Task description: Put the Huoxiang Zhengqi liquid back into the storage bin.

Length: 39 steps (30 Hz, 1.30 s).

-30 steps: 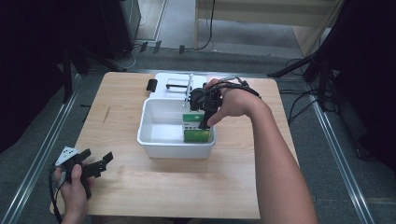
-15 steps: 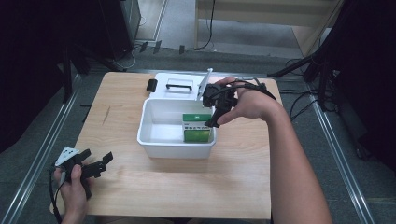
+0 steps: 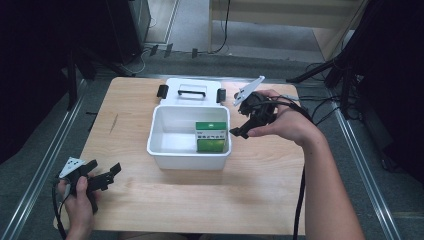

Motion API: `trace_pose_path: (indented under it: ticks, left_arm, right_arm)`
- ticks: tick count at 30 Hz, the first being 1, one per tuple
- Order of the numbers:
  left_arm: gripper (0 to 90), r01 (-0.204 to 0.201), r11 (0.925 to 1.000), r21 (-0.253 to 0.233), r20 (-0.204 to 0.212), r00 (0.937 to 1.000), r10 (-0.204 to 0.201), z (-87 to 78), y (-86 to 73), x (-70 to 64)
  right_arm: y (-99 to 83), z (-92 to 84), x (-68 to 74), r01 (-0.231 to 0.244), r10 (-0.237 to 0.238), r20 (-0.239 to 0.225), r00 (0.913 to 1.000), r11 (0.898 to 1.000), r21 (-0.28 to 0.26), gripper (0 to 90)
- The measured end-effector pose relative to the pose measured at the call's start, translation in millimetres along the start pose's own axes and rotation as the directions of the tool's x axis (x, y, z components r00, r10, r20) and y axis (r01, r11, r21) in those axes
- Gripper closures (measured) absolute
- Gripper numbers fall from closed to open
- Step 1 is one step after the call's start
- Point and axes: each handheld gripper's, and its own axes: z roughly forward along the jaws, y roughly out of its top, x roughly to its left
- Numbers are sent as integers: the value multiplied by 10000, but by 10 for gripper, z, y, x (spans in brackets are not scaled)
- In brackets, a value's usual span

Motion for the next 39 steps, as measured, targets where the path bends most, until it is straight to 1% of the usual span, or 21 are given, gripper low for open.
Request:
trace_pose_path:
  ticks: [2, 5, 6, 7, 8, 13, 15, 19, 22, 24, 28, 29, 33, 34, 35, 36, 37, 38, 39]
  left_arm:
    - [6, -19, 10000, 45, -21, 10000, 20, 1, 2, 0]
    - [7, -56, 10000, 75, -30, 10000, 56, 1, 1, -2]
    - [7, -56, 10000, 75, -30, 10000, 56, 1, 1, -2]
    - [7, -56, 10000, 80, -39, 10000, 56, 0, 2, -2]
    - [7, -70, 9999, 83, -63, 10000, 70, 1, 1, -4]
    - [7, -133, 9998, 152, -67, 9999, 134, 9, 2, -16]
    - [7, -161, 9997, 167, -45, 9999, 161, 8, 1, -20]
    - [7, -220, 9996, 203, -59, 9997, 221, 10, 1, -24]
    - [7, -220, 9995, 230, -58, 9997, 221, 12, 1, -28]
    - [7, -247, 9995, 214, -83, 9997, 249, 13, 0, -32]
    - [7, -234, 9995, 216, -67, 9997, 236, 10, -2, -32]
    - [7, -244, 9995, 222, -62, 9997, 246, 10, -2, -33]
    - [6, -246, 9994, 224, -69, 9997, 248, 10, -2, -34]
    - [7, -243, 9995, 224, -68, 9997, 245, 11, -2, -34]
    - [7, -240, 9995, 222, -67, 9997, 242, 11, -2, -34]
    - [7, -241, 9995, 222, -69, 9997, 243, 11, -2, -34]
    - [7, -240, 9995, 226, -65, 9997, 241, 12, -2, -34]
    - [7, -241, 9995, 227, -75, 9997, 242, 13, -2, -35]
    - [6, -242, 9994, 230, -76, 9997, 244, 13, -2, -36]
  right_arm:
    - [-73, -25, -6, -124, 124, 21, 9999, 9996, -260, 228]
    - [-189, -55, -16, -476, 486, 179, 9987, 9975, -516, 227]
    - [-189, -55, -16, -476, 486, 179, 9987, 9975, -516, 227]
    - [-270, -69, -19, -710, 737, 321, 9968, 9945, -766, 221]
    - [-311, -76, -20, -876, 912, 392, 9951, 9925, -850, 221]
    - [-522, -73, -5, -1364, 1460, 646, 9872, 9816, -1333, 224]
    - [-608, -55, 10, -1572, 1690, 678, 9833, 9757, -1528, 223]
    - [-781, 12, 32, -2149, 2340, 761, 9692, 9555, -2019, 233]
    - [-918, 78, 38, -2493, 2697, 689, 9605, 9435, -2186, 249]
    - [-1007, 106, 45, -2634, 2883, 807, 9541, 9365, -2314, 248]
    - [-1185, 127, 56, -3059, 3413, 969, 9349, 9138, -2670, 246]
    - [-1249, 131, 60, -3189, 3602, 1066, 9268, 9044, -2834, 250]
    - [-1456, 142, 84, -3532, 4207, 1516, 8944, 8725, -3376, 262]
    - [-1507, 146, 97, -3619, 4366, 1567, 8859, 8618, -3555, 266]
    - [-1559, 149, 110, -3659, 4488, 1598, 8792, 8510, -3767, 271]
    - [-1610, 149, 126, -3568, 4504, 1668, 8771, 8435, -4015, 290]
    - [-1660, 147, 141, -3454, 4508, 1684, 8766, 8330, -4322, 311]
    - [-1711, 144, 155, -3455, 4597, 1644, 8727, 8194, -4574, 329]
    - [-1762, 142, 170, -3433, 4663, 1642, 8692, 8083, -4783, 346]
